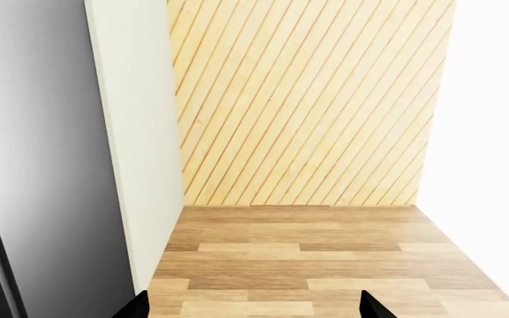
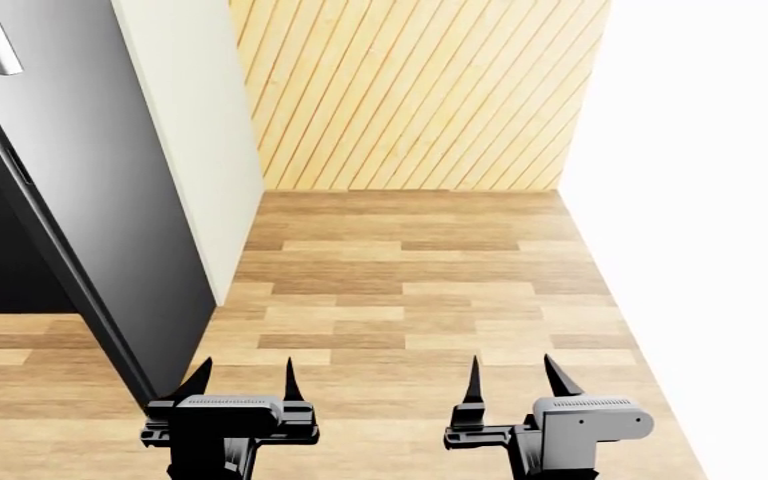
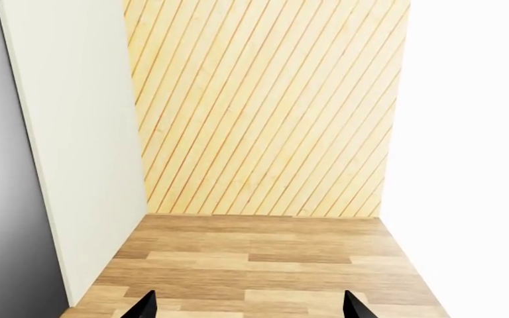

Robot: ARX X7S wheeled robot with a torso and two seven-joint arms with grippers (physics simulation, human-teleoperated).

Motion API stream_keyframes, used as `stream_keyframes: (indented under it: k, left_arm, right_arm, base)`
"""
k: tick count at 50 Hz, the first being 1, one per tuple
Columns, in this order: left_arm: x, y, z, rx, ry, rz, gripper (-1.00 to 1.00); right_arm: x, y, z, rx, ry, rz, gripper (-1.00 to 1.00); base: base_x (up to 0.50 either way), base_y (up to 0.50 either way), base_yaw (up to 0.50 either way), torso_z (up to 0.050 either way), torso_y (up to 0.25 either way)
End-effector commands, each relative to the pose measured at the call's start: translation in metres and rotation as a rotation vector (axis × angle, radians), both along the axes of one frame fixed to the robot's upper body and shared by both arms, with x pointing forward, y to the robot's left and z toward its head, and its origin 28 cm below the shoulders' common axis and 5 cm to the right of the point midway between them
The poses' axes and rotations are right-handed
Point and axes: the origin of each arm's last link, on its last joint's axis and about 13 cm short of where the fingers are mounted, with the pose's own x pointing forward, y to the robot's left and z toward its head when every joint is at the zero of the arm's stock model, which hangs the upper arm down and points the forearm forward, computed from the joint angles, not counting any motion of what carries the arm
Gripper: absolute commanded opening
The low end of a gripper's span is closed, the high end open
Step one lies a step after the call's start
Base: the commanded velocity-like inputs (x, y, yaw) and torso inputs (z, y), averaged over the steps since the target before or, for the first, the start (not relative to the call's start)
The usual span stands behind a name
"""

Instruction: Close the fridge door

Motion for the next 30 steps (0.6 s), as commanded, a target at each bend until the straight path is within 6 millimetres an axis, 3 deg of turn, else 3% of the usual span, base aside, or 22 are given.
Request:
stream_keyframes:
  k: [1,30]
  left_arm:
    - [0.0,0.0,0.0,0.0,0.0,0.0,1.0]
    - [0.0,0.0,0.0,0.0,0.0,0.0,1.0]
  right_arm:
    - [-0.0002,0.0001,0.0,-0.002,0.0,0.005,1.0]
    - [-0.0004,0.0006,0.0002,-0.002,-0.003,0.011,1.0]
  base:
    - [0.2,0.0,0.0,0.0,0.0]
    - [0.21,0.0,0.0,0.0,0.0]
